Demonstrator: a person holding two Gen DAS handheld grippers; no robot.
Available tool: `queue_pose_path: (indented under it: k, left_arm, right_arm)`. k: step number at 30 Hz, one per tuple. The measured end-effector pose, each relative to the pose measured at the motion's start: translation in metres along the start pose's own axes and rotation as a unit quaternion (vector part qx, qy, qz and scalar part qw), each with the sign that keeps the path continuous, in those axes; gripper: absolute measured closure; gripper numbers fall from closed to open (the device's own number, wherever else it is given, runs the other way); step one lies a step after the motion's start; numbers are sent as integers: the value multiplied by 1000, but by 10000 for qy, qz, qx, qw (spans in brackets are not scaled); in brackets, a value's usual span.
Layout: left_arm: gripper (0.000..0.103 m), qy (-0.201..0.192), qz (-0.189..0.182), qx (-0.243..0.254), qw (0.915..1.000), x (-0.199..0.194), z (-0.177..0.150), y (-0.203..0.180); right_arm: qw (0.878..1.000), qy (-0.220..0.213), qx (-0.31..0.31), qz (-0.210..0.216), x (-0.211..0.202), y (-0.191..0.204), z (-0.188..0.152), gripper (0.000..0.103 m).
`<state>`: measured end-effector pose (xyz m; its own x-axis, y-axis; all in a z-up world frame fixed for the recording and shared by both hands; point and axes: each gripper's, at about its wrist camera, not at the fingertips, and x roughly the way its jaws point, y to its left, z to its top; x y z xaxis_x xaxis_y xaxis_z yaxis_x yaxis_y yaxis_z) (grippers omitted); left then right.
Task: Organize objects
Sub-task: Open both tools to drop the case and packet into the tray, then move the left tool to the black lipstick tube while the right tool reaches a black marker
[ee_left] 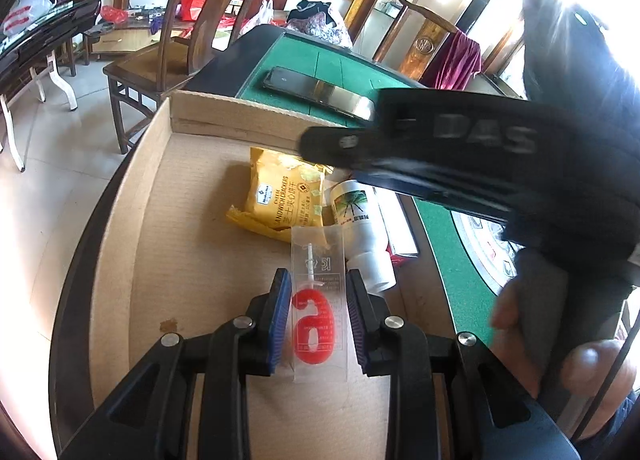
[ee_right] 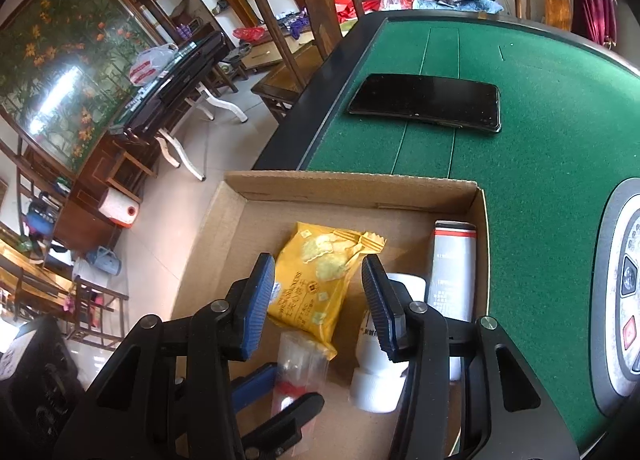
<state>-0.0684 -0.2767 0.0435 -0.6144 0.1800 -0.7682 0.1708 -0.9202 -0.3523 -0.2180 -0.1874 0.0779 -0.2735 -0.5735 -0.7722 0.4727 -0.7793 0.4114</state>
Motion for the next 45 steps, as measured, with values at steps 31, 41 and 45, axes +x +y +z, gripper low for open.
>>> queue_pose_path:
  k: [31, 41, 45]
  left_arm:
    - [60, 127, -607, 2237, 9727, -14, -105, -158]
    - [60, 716, -449, 1431, 9861, 49, -75, -170]
    - [59, 984, -584, 1441, 9829, 50, -94, -172]
  right_arm:
    - [9813, -1141, 1075, 1115, -192, -158, -176, 50]
    - [9653, -1790, 1526, 1130, -242, -223, -226, 43]
    - [9586, -1833, 1738, 1318, -248, -243, -235, 43]
